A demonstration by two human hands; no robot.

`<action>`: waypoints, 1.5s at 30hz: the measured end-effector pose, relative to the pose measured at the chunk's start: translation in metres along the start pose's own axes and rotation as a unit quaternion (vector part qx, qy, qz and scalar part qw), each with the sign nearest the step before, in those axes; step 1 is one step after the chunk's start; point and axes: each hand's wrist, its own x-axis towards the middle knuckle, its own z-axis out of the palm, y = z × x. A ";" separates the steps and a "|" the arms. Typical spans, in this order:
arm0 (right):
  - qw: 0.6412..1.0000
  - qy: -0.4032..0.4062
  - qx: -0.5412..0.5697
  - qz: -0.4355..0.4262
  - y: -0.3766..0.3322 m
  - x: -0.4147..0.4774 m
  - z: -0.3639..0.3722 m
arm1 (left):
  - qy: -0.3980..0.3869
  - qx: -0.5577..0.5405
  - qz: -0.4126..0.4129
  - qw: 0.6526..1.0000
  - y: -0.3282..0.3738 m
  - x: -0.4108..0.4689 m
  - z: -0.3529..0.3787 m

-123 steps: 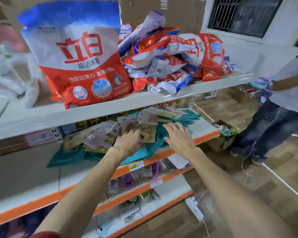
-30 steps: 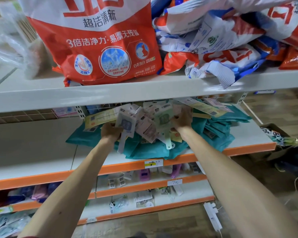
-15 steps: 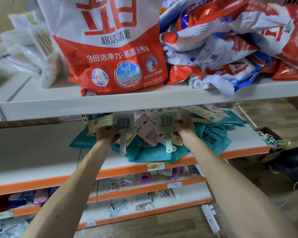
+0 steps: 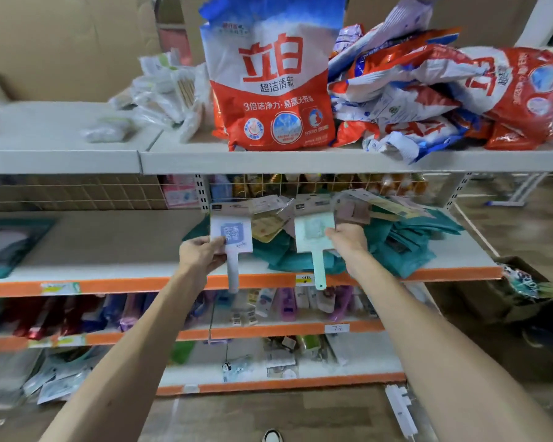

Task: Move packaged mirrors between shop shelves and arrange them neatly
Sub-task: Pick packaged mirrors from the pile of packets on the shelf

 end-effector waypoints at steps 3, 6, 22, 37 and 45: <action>1.000 -0.022 -0.019 0.007 0.007 -0.043 0.008 | 0.018 -0.001 -0.008 1.000 -0.014 -0.027 -0.037; 0.999 -0.030 -0.022 0.011 0.008 -0.081 0.021 | 0.039 -0.020 -0.012 0.999 -0.020 -0.052 -0.074; 0.990 -0.135 -0.004 -0.050 -0.097 -0.253 0.259 | 0.135 -0.027 0.031 0.990 0.012 -0.077 -0.386; 0.991 -0.130 -0.013 -0.024 -0.127 -0.251 0.404 | 0.110 -0.017 -0.006 0.994 0.032 0.038 -0.486; 0.993 -0.121 0.015 0.002 -0.160 -0.178 0.467 | 0.078 0.044 -0.014 0.996 0.063 0.156 -0.491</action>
